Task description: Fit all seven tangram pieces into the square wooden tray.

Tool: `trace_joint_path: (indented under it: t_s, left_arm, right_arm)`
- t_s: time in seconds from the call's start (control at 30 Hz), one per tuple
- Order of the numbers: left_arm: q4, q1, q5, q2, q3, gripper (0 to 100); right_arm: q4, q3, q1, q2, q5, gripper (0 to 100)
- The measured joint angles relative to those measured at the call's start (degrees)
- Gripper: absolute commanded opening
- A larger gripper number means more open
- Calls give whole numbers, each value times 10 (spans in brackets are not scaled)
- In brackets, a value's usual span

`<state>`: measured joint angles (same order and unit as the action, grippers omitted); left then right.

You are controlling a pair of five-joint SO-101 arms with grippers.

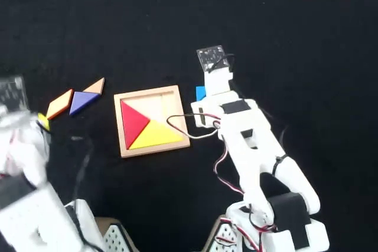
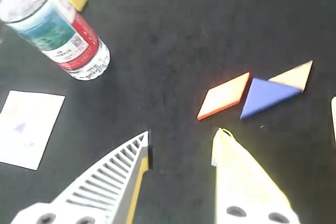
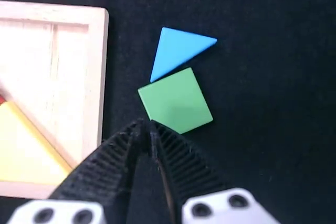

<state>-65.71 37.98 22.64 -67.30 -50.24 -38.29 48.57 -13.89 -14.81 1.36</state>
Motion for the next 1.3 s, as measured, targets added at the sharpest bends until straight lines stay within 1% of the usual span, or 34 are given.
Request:
trace_joint_path:
  t_s: [0.1, 0.27, 0.33, 0.4, 0.47, 0.53, 0.63, 0.73, 0.8, 0.87, 0.97, 1.03, 1.23, 1.3]
  left_arm:
    - [-44, -20, 46, 141, 99, 198]
    - [-181, -102, 148, 353, 256, 196]
    - [-200, -124, 182, 411, 296, 195]
    - [-203, -135, 218, 455, 329, 195]
    - [-186, -138, 261, 489, 346, 195]
    - [-144, -137, 305, 518, 350, 195]
    - [-44, -120, 351, 561, 350, 198]
    - [70, -92, 379, 606, 329, 200]
    - [109, -81, 401, 634, 323, 213]
    - [110, -74, 435, 651, 323, 256]
    - [80, -73, 499, 670, 323, 316]
    - [66, -73, 507, 680, 334, 336]
    - [62, -73, 511, 721, 388, 338]
    - [62, -73, 531, 748, 409, 337]
  right_arm:
    - [2, 0, 0, 0, 0, 12]
    - [3, 0, 0, 0, 0, 12]
    - [3, 0, 0, 0, 0, 12]
    - [3, 0, 0, 0, 0, 12]
    - [3, 0, 0, 0, 0, 12]
    - [3, 0, 0, 0, 0, 12]
    - [3, 0, 0, 0, 0, 12]
    - [3, 0, 0, 0, 16, 12]
    - [3, 0, 0, 0, 22, 12]
    - [3, 0, 0, 0, 24, 12]
    - [11, 1, 0, 0, 24, 12]
    - [27, 15, 0, 0, 24, 12]
    - [67, 38, 0, 0, 24, 12]
    - [69, 38, 0, 0, 24, 12]
